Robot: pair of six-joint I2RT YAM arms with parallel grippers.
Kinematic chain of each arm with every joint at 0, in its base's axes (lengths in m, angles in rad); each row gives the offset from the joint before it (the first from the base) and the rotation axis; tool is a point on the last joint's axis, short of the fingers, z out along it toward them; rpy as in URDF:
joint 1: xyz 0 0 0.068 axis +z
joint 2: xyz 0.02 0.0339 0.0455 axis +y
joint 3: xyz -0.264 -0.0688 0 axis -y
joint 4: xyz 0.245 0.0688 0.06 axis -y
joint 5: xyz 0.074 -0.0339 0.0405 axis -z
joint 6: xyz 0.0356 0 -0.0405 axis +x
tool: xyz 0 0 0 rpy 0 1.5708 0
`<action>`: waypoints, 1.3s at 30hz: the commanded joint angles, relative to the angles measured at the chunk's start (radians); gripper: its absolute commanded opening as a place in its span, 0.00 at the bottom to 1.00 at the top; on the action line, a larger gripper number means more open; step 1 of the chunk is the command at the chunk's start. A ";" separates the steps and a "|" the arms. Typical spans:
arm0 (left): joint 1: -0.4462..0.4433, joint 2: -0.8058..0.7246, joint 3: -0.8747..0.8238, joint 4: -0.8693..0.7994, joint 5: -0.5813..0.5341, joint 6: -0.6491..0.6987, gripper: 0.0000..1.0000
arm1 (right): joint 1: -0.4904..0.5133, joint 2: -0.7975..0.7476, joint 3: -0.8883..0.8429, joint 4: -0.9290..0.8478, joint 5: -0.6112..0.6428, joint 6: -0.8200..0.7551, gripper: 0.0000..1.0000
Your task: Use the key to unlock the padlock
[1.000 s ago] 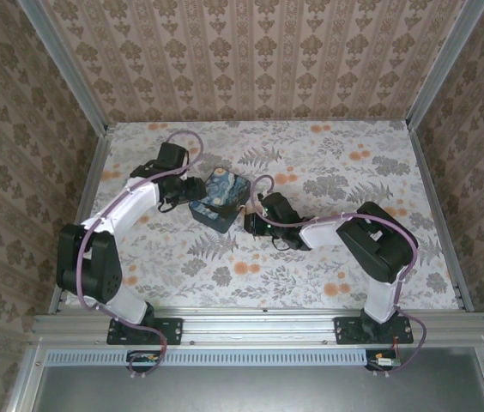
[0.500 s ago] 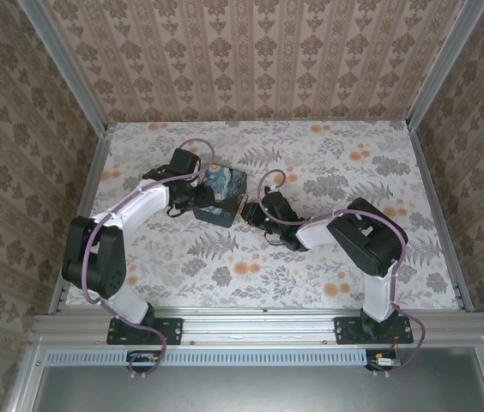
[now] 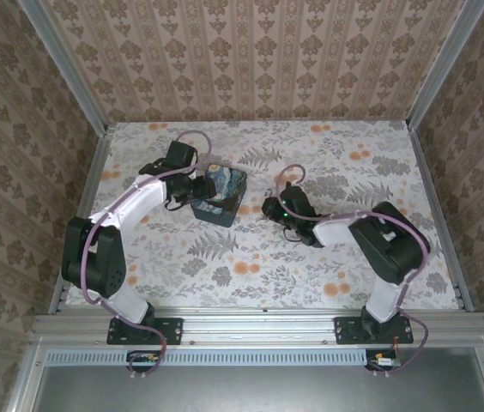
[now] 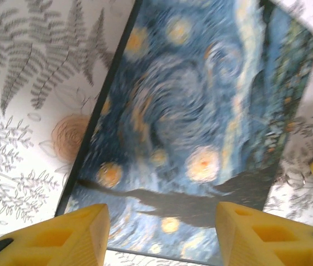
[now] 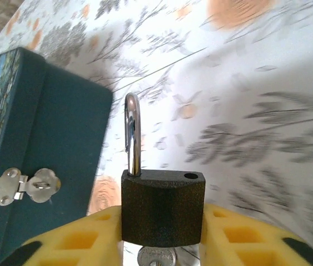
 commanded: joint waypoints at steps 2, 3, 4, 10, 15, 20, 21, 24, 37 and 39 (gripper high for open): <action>0.039 -0.031 0.041 0.009 0.006 0.024 0.54 | -0.055 -0.122 -0.016 -0.312 -0.030 -0.222 0.50; 0.054 -0.035 0.026 0.043 0.018 0.025 0.54 | -0.069 -0.128 -0.016 -0.350 -0.053 -0.248 0.53; 0.075 -0.044 0.000 0.095 0.038 0.018 0.54 | -0.086 -0.136 -0.016 -0.383 -0.095 -0.278 0.57; 0.173 -0.138 -0.127 0.321 0.049 -0.004 0.60 | -0.152 -0.296 -0.026 -0.561 -0.055 -0.413 1.00; 0.214 -0.225 -0.236 0.416 -0.282 0.073 1.00 | -0.240 -0.474 -0.066 -0.606 0.239 -0.457 1.00; 0.230 -0.349 -0.416 0.538 -0.433 0.288 1.00 | -0.341 -0.635 -0.158 -0.440 0.235 -0.587 1.00; 0.239 -0.358 -0.456 0.574 -0.444 0.351 1.00 | -0.344 -0.654 -0.181 -0.408 0.273 -0.640 1.00; 0.278 -0.356 -0.578 0.701 -0.478 0.458 1.00 | -0.405 -0.667 -0.284 -0.220 0.325 -0.760 1.00; 0.348 -0.088 -0.845 1.450 -0.309 0.569 1.00 | -0.563 -0.258 -0.396 0.453 0.054 -0.766 1.00; 0.345 -0.071 -0.843 1.485 -0.297 0.590 1.00 | -0.549 -0.198 -0.393 0.553 0.037 -0.796 1.00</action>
